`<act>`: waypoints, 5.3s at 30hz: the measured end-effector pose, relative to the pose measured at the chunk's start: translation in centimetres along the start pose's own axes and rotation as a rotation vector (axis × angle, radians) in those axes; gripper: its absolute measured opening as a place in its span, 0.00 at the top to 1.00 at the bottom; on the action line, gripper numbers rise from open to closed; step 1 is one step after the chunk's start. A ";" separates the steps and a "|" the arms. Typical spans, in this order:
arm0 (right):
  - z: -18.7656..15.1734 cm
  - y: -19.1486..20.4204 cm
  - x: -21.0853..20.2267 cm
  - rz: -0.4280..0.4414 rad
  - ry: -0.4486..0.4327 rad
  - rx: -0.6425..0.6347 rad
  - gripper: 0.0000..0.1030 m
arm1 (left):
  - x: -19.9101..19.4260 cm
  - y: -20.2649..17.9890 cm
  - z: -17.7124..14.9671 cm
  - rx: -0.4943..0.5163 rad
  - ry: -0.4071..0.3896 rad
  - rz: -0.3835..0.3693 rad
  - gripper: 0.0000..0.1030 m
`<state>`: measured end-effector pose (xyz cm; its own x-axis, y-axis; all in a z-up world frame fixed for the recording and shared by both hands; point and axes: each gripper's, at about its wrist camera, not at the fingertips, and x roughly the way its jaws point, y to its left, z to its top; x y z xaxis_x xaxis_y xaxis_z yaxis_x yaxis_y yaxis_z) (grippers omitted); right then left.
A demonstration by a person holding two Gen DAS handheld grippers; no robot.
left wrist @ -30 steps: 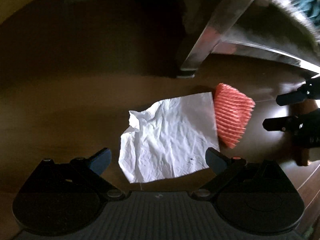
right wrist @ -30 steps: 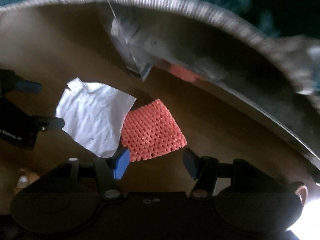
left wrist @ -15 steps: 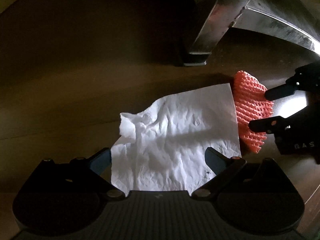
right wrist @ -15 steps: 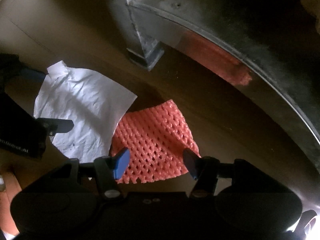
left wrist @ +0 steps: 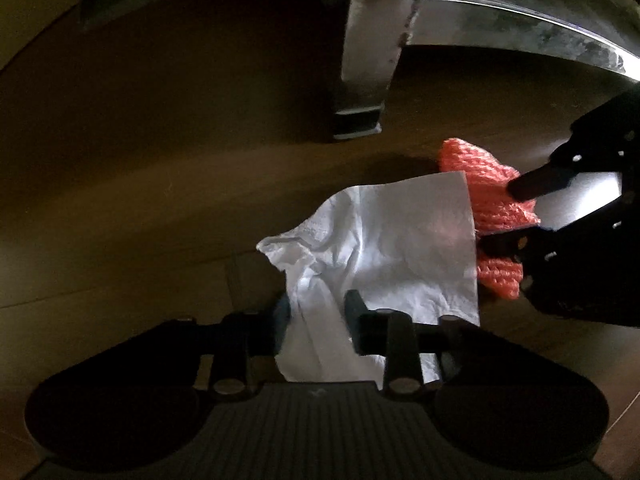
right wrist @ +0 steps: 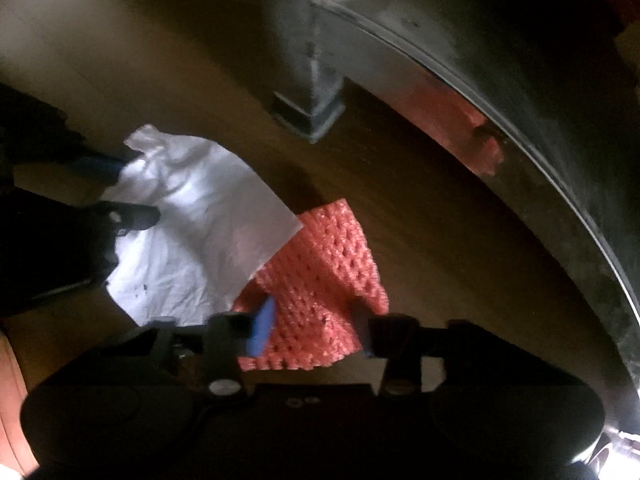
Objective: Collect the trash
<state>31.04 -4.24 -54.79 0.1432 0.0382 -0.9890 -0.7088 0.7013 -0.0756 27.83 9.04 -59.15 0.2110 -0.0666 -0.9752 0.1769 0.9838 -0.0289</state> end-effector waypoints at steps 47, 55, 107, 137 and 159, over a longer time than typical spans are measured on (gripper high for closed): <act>-7.9 2.3 -51.5 -0.048 -0.723 0.122 0.86 | -47.1 5.1 -1.7 -0.236 -0.600 0.174 0.88; -9.2 -1.4 -59.6 -0.122 -0.908 0.200 0.86 | -56.7 0.2 1.8 -0.186 -0.769 0.123 0.88; 3.1 -17.7 -60.2 -0.119 -0.686 0.338 0.72 | -53.8 -12.5 31.3 0.068 -0.407 0.151 0.87; -5.1 -13.9 -67.2 -0.084 -0.956 0.343 0.45 | -63.6 -11.6 21.6 -0.030 -0.687 0.081 0.20; -14.1 -7.6 -69.7 -0.070 -1.112 0.300 0.42 | -69.0 -13.7 8.1 -0.106 -0.949 0.077 0.03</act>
<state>16.73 -22.31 12.91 0.8109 0.4939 -0.3137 -0.5037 0.8621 0.0551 18.58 -1.21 10.34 0.9176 -0.0628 -0.3926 0.0524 0.9979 -0.0373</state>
